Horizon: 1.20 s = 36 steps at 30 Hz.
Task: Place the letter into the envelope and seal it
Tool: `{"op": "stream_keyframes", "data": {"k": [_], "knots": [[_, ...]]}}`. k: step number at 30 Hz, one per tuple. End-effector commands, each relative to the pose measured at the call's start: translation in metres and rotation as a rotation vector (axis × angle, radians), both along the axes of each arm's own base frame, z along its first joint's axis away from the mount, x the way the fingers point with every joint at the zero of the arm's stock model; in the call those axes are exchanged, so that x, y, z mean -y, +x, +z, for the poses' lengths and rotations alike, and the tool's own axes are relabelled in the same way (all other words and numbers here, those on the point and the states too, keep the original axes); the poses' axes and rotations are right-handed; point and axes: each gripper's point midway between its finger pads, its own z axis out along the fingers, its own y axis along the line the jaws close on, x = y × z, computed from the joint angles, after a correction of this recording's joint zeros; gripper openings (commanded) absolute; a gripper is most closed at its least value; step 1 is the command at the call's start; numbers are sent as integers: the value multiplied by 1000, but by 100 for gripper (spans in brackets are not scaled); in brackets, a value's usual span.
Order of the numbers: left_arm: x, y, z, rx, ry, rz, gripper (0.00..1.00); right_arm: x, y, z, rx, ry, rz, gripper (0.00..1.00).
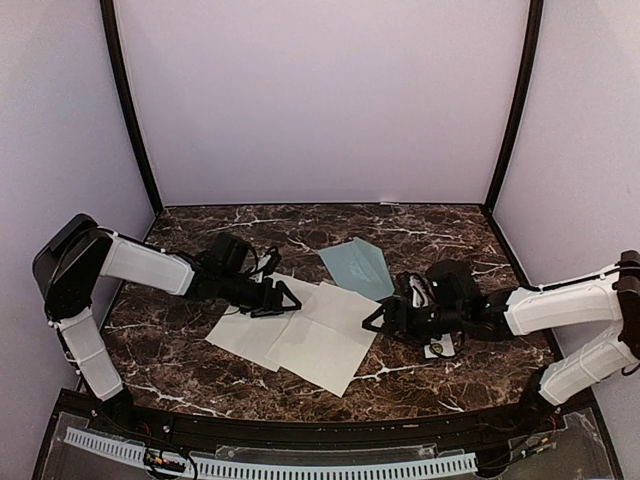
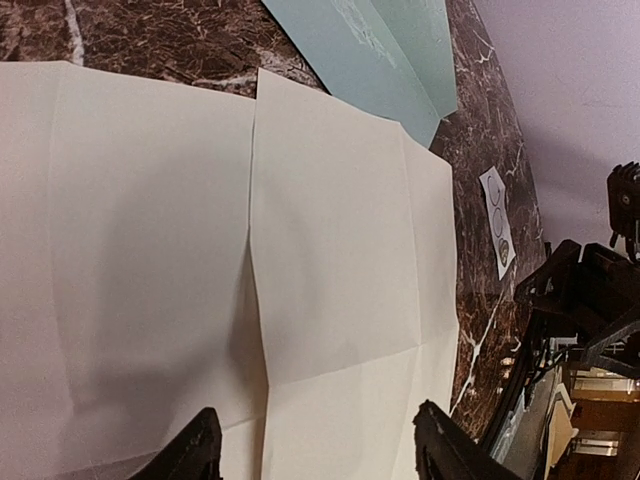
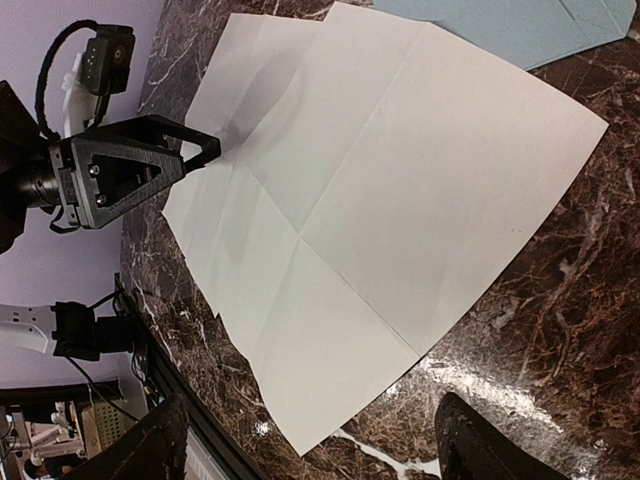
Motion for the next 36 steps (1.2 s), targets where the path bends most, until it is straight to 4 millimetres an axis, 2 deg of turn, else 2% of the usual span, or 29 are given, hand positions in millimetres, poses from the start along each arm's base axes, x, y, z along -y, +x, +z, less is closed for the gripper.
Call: {"op": "stream_keyframes", "data": {"k": [1, 10, 24, 36], "knots": [[13, 11, 12, 50, -29, -14, 63, -10, 4, -3, 2, 30, -17, 81], [12, 15, -3, 35, 5, -7, 61, -16, 2, -23, -49, -4, -10, 79], [18, 8, -20, -29, -10, -25, 56, -24, 3, -39, -92, -30, -4, 80], [27, -1, -18, -70, -53, -39, 51, -28, 1, -50, -113, -31, 2, 80]]}}
